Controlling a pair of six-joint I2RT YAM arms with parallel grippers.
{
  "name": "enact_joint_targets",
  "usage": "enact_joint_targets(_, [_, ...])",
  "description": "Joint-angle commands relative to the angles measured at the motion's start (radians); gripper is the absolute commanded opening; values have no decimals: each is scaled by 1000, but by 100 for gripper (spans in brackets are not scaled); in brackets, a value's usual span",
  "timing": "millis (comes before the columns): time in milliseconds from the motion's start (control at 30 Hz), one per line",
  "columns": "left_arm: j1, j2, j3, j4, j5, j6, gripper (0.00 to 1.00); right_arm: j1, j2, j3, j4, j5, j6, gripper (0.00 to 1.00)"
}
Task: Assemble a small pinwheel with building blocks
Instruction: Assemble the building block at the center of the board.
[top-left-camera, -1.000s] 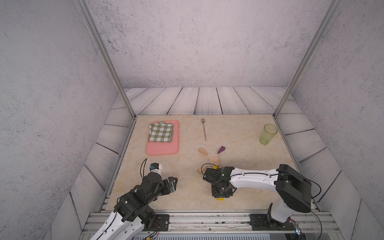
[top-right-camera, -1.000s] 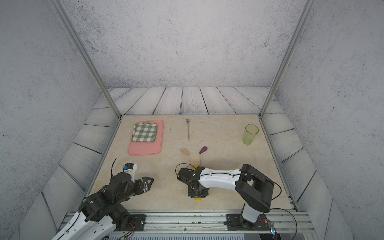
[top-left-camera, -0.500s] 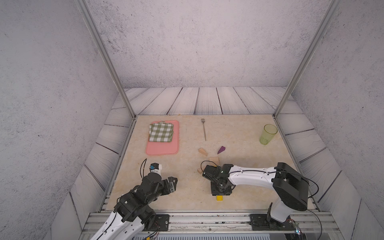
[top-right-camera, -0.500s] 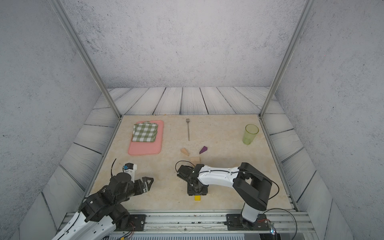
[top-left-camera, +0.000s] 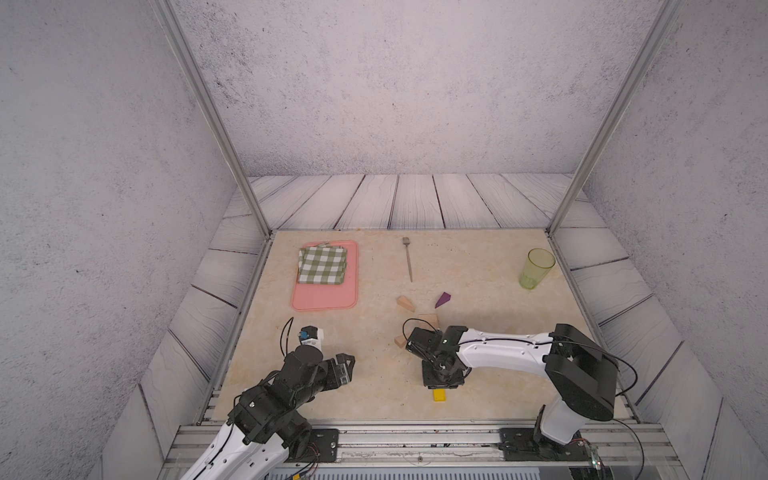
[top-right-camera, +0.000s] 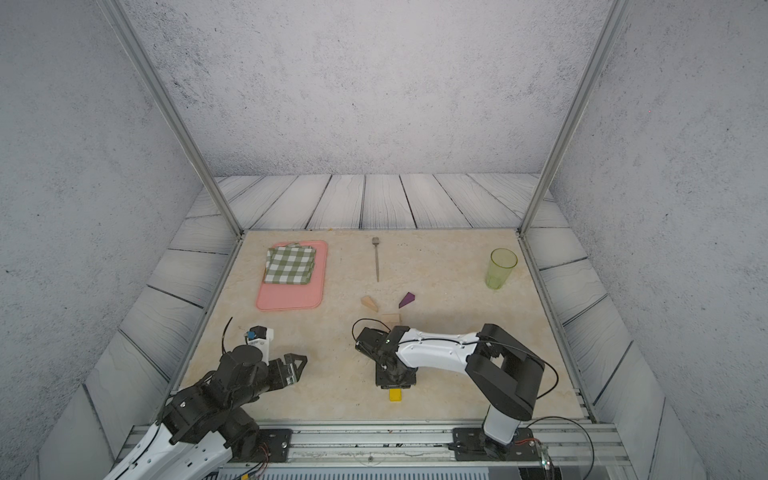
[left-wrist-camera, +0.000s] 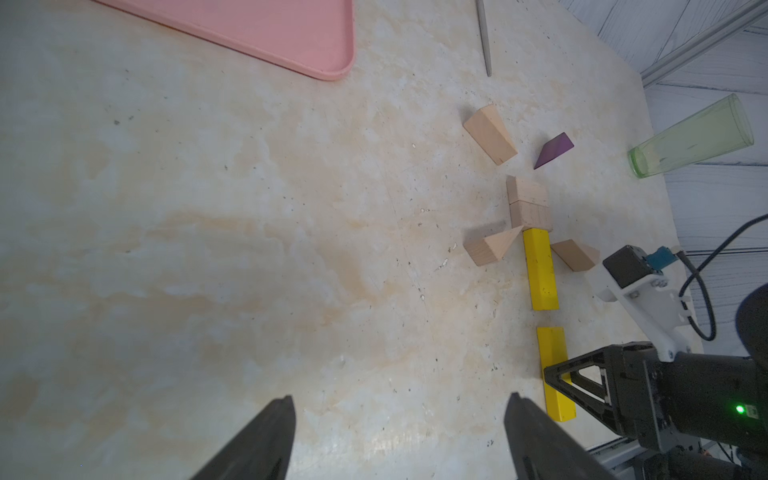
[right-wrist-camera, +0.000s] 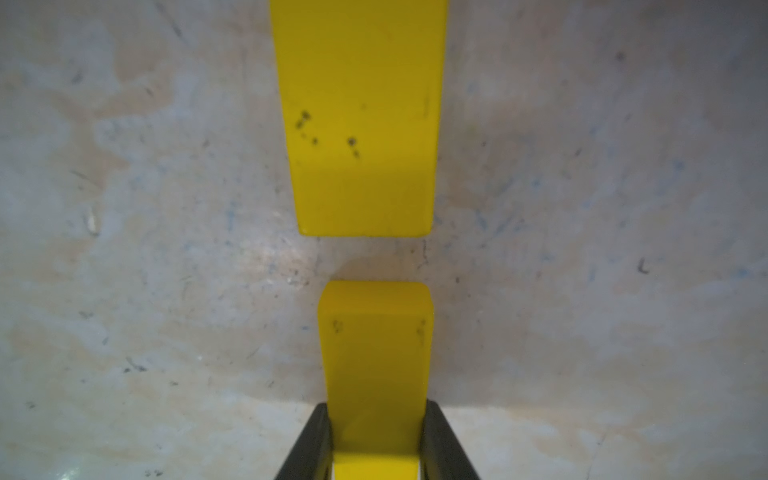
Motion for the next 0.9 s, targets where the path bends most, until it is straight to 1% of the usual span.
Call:
enact_joint_targets(0, [6,-9,-8,-5,-15,-4,85,-7,29,9,-1,19,-2,31])
enact_joint_targets(433, [6,-8,-9,-6,-17,-6,86,-21,29,22,-8,47,7,31])
enact_joint_targets(867, [6,-9,-9,-6,-15,-6,86,-24,58,39,0,38,-8,32])
